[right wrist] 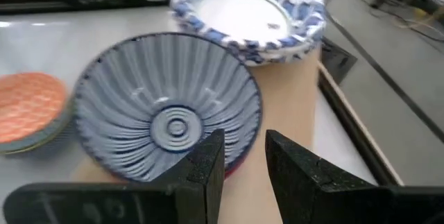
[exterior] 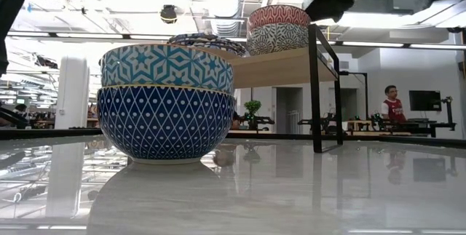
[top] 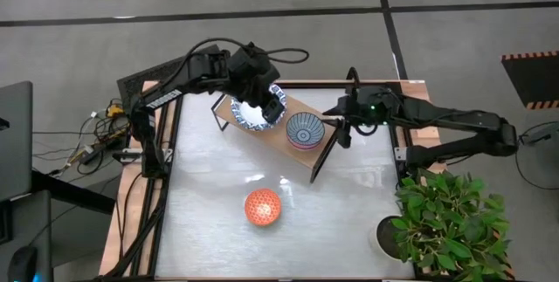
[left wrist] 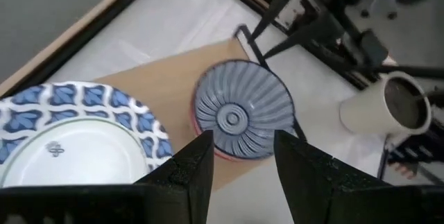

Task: Place and stack bowls onto a shelf
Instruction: Stack the blue bowl on top of the red bowl on the shelf

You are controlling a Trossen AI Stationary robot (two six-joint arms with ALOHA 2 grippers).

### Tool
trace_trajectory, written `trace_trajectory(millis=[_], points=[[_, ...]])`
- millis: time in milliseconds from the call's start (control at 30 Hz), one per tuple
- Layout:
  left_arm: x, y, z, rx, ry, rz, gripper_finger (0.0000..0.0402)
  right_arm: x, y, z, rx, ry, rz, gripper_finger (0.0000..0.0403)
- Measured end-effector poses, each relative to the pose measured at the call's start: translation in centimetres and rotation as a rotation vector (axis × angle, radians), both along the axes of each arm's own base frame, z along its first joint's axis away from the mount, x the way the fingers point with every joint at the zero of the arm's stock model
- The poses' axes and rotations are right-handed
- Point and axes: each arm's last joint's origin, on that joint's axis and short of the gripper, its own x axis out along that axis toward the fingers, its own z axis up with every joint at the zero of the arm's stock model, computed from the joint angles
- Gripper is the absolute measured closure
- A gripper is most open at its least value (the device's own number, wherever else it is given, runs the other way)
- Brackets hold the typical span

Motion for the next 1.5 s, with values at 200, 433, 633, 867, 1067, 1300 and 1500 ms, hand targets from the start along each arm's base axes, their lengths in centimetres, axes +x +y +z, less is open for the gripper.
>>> trace_trajectory(millis=[200,433,633,867,1067,1300,1500], points=[[0.4,-2.4,0.0,0.046,0.010,-0.085,0.0267,0.0,2.2,0.7,-0.021,-0.047,0.220,0.0272],[0.6,-4.6,-0.1,0.143,0.041,-0.109,0.0267,1.4,4.0,0.4,-0.065,-0.065,0.344,0.0272],[0.6,-5.4,-0.1,0.152,0.040,-0.072,0.0267,1.8,4.1,0.0,-0.052,-0.051,0.344,0.0272],[0.6,-6.6,-0.1,0.138,0.039,-0.077,0.0267,2.6,4.1,-0.7,-0.035,-0.017,0.345,0.0272],[0.6,-7.1,-0.2,0.132,0.045,-0.082,0.0267,2.8,4.1,-1.1,-0.019,-0.001,0.340,0.0272],[0.5,-7.2,-0.3,0.127,0.058,-0.080,0.0267,2.8,4.1,-1.1,-0.017,0.001,0.338,0.0272],[0.5,-7.2,-0.3,0.131,0.059,-0.082,0.0267,3.1,4.1,-1.5,-0.009,0.021,0.337,0.0272]])
